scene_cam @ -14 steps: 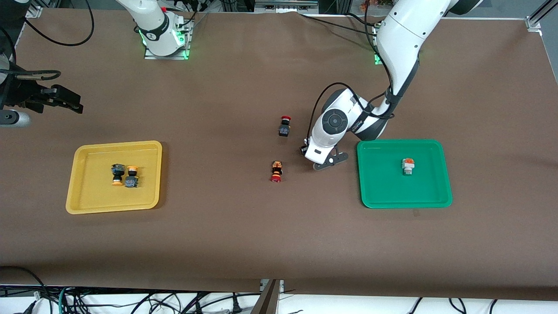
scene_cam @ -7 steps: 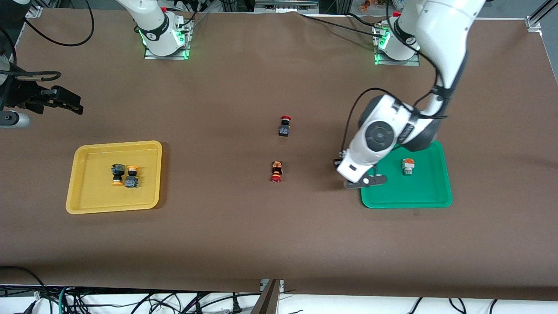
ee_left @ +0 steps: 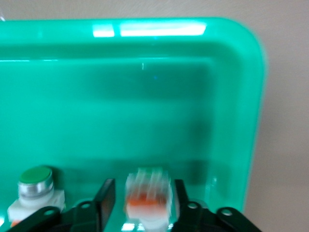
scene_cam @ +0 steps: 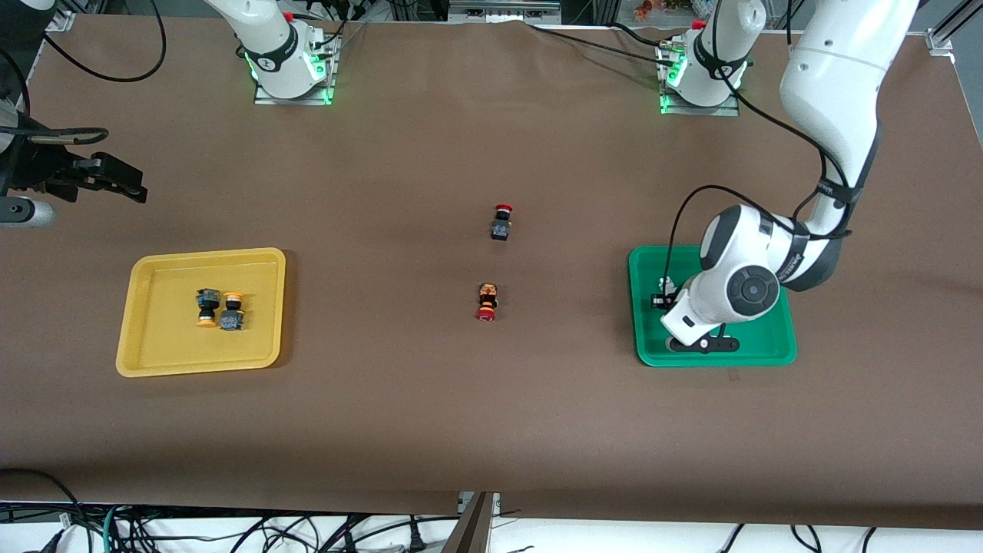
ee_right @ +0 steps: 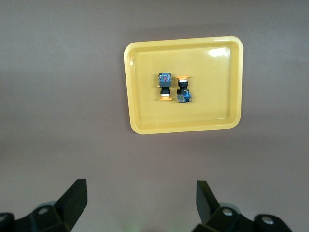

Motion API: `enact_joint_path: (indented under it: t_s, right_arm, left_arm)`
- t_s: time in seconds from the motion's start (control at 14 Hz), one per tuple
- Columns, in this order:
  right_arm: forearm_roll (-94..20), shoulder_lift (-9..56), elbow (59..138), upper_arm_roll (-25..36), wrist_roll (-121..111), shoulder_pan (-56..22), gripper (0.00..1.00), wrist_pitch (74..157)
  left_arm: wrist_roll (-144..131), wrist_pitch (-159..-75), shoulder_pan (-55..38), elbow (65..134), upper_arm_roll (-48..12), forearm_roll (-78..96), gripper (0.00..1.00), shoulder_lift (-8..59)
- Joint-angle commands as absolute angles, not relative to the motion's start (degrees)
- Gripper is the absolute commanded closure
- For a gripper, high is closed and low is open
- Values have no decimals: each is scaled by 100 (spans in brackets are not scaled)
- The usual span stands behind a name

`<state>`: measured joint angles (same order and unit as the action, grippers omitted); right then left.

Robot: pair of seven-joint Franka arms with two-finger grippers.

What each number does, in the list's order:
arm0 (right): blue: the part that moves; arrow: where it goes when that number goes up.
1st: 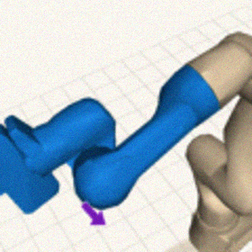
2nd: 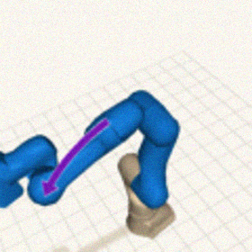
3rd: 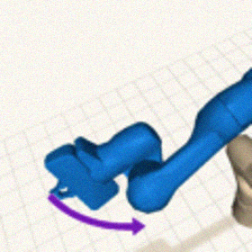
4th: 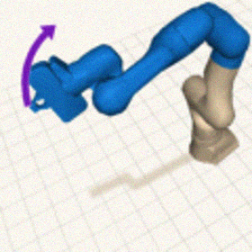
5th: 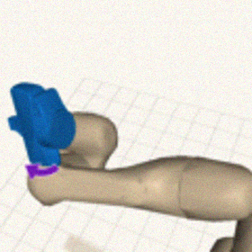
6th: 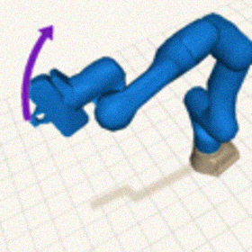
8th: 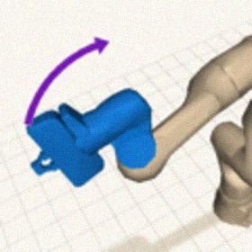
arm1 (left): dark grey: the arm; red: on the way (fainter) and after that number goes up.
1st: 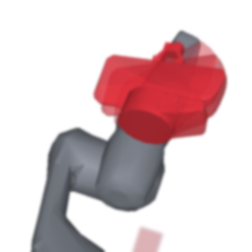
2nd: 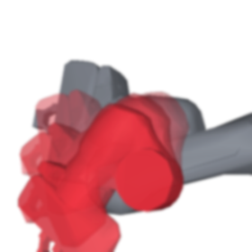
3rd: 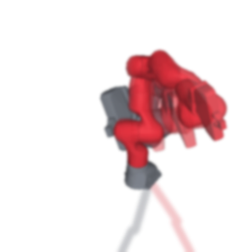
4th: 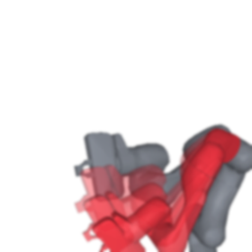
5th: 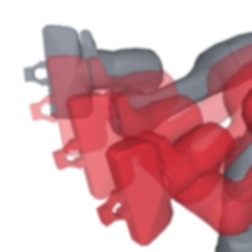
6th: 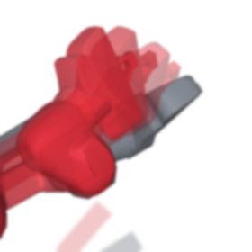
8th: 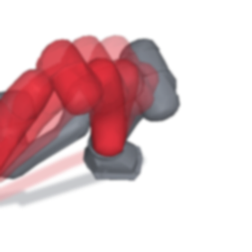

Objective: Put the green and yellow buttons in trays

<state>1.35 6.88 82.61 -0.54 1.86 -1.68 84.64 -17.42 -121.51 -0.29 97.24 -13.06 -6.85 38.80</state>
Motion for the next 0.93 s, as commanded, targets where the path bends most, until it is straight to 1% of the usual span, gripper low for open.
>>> enact_joint_path:
  t_s: [0.0, 0.07, 0.14, 0.29, 0.36, 0.5, 0.64, 0.79, 0.86]
  right_arm:
    - [220, 694, 8218, -79, 150, -158, 0, 8464]
    - [228, 694, 8218, -79, 158, -158, 0, 8464]
    - [220, 694, 8209, -79, 150, -158, 0, 8464]
    - [220, 694, 8218, -79, 158, -158, 0, 8464]
    - [220, 694, 8218, -79, 158, -158, 0, 8464]
    - [228, 694, 8209, -79, 150, -158, 0, 8464]
    - [228, 694, 8209, -79, 158, -158, 0, 8464]
    - [228, 694, 8218, -79, 150, -158, 0, 8464]
    - [229, 694, 8209, -79, 149, -150, 0, 8464]
  left_arm:
    - [-1652, -12076, 26, 9545, -1397, -642, 0, 3850]
    - [-1661, -11954, 35, 9397, -1397, -468, 0, 3797]
    - [-1644, -11631, 44, 9178, -1397, -301, 0, 3692]
    - [-1582, -10596, 123, 8467, -1406, -272, 0, 3525]
    - [-1434, -10060, 97, 8133, -1406, -272, 0, 3324]
    - [-1310, -9486, 62, 7614, -1406, -273, 0, 2885]
    - [-1310, -9159, 105, 7419, -1415, -272, 0, 2454]
    - [-1266, -8844, 114, 7418, -1406, -281, 0, 2050]
    - [-1144, -8685, 114, 7418, -1424, -342, 0, 1952]
